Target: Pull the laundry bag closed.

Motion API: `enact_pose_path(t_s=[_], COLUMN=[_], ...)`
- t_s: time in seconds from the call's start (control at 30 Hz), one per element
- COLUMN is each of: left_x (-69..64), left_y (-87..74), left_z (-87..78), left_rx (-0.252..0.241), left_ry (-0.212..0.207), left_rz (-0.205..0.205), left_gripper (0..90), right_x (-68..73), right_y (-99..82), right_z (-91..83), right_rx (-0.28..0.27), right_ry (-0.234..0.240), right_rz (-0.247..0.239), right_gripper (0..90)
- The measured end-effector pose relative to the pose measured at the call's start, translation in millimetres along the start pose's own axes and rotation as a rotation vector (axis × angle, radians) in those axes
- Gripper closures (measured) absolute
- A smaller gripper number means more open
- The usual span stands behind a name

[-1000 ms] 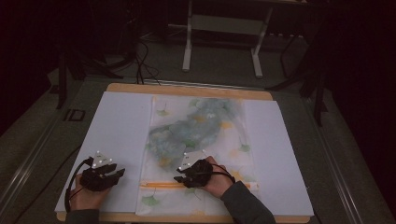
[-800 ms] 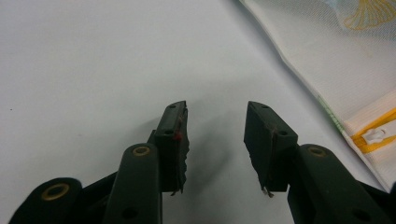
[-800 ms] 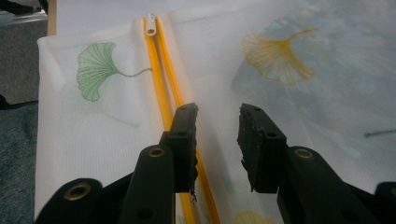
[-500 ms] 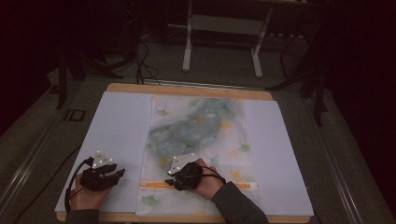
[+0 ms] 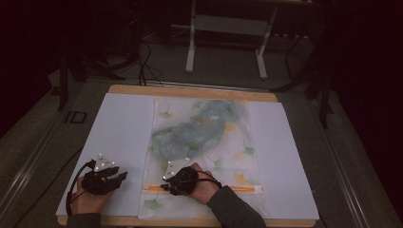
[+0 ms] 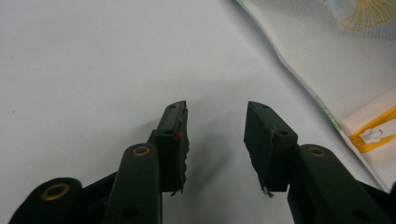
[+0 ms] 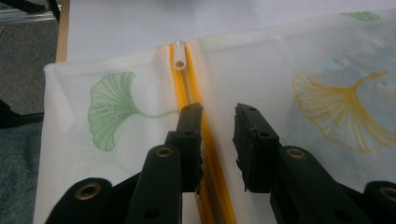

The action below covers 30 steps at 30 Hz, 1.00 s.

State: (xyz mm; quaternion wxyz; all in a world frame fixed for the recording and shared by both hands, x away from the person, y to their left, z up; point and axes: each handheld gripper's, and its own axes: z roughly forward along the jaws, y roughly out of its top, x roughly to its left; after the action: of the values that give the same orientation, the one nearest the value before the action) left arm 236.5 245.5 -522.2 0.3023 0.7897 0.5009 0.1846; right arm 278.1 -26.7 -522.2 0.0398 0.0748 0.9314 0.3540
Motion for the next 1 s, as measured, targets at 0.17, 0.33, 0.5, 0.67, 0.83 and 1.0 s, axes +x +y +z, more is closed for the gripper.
enact_pose_path(t_s=[0.17,0.33,0.5,0.67,0.83,1.0], left_x=[-0.3,-0.1,-0.4,-0.3,-0.1,0.2], left_y=[0.2,0.1,0.3,0.2,0.0,-0.1], left_z=[-0.1,-0.2,0.0,-0.3,-0.6,-0.6], left_rx=[0.001,0.0,0.002,0.001,-0.001,0.0], left_ry=[0.002,0.004,0.004,0.007,0.009,0.009], left_rz=[0.003,0.003,0.006,0.006,0.004,0.004], left_gripper=[59.2,59.2,59.2,59.2,59.1,59.1], right_x=[1.9,4.6,7.1,8.6,10.6,11.8], right_y=[3.9,7.4,11.5,14.6,18.2,22.0], right_z=[5.0,9.7,14.4,19.3,24.4,30.0], right_rx=[0.001,0.004,0.008,0.008,0.01,0.012], right_ry=[0.004,0.014,0.021,0.025,0.033,0.039], right_rz=[-0.004,-0.011,-0.018,-0.023,-0.028,-0.026], right_gripper=[71.1,69.6,69.7,68.9,68.9,68.3])
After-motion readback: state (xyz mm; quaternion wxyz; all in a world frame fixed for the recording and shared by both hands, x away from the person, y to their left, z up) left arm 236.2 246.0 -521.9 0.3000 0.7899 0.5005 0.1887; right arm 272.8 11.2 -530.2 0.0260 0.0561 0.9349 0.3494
